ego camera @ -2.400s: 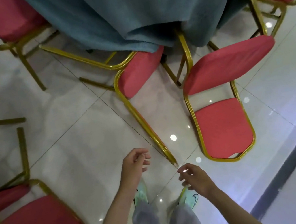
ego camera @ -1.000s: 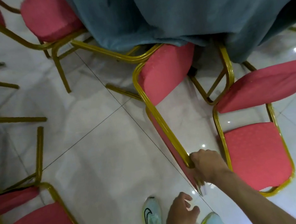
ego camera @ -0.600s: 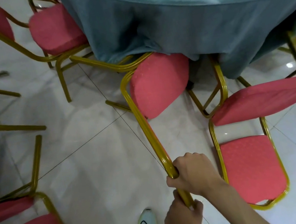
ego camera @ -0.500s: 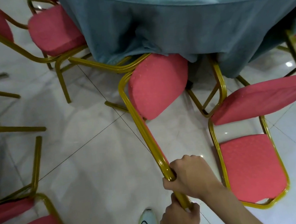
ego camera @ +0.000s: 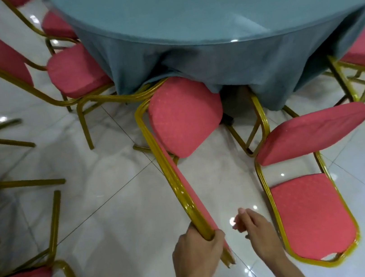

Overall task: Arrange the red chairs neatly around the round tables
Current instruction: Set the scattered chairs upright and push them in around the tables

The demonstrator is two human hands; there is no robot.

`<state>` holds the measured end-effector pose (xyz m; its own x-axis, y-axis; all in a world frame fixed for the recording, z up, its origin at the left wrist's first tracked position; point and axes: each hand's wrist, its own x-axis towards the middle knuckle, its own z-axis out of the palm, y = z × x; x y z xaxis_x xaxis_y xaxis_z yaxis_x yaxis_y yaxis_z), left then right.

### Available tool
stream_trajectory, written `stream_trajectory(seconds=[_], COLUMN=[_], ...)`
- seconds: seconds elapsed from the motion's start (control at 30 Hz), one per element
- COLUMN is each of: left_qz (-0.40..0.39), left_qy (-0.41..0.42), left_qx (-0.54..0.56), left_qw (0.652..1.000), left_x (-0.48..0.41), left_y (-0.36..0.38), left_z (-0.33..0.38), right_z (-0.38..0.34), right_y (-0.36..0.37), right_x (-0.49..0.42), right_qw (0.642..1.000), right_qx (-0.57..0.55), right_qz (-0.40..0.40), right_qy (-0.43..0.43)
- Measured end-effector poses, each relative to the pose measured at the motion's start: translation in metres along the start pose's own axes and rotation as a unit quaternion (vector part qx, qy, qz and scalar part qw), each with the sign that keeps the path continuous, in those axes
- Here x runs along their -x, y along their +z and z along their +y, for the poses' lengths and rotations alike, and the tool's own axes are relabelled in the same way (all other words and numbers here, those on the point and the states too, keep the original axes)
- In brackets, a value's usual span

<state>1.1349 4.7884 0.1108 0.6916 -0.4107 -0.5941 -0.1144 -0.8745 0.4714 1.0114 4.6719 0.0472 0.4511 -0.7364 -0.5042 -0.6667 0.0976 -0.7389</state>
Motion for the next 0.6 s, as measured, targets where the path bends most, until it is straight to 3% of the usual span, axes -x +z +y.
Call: stream_trajectory(seconds=[0.07,0.17,0.2,0.3,0.37,0.5,0.6], left_qz=[0.008,0.02,0.019,0.015,0.014,-0.006,-0.013], left_qy=[0.015,0.032,0.034,0.043,0.048,0.062,0.084], left_qx=[0.016,0.04,0.048,0.044,0.037,0.035,0.056], left_qw=[1.0,0.999,0.998,0.998,0.998,0.997,0.995], left_x=[-0.002,-0.007,-0.008,-0.009,-0.007,0.0,0.007], left_y=[-0.015,-0.037,-0.041,-0.051,-0.055,-0.067,-0.082], left_z=[0.011,0.027,0.03,0.034,0.033,0.041,0.055], right_z=[0.046,0.078,0.083,0.072,0.054,0.033,0.009], right_y=[0.011,0.04,0.049,0.067,0.064,0.044,0.015], right_x=[0.009,0.017,0.018,0.022,0.024,0.027,0.035], right_qw=[0.996,0.964,0.967,0.989,0.983,0.951,0.943], right_qx=[0.063,0.16,0.154,0.14,0.183,0.299,0.316], right_qz=[-0.048,-0.209,-0.202,-0.042,0.025,0.015,0.025], right_qy=[0.035,0.02,0.018,-0.014,-0.02,-0.075,-0.106])
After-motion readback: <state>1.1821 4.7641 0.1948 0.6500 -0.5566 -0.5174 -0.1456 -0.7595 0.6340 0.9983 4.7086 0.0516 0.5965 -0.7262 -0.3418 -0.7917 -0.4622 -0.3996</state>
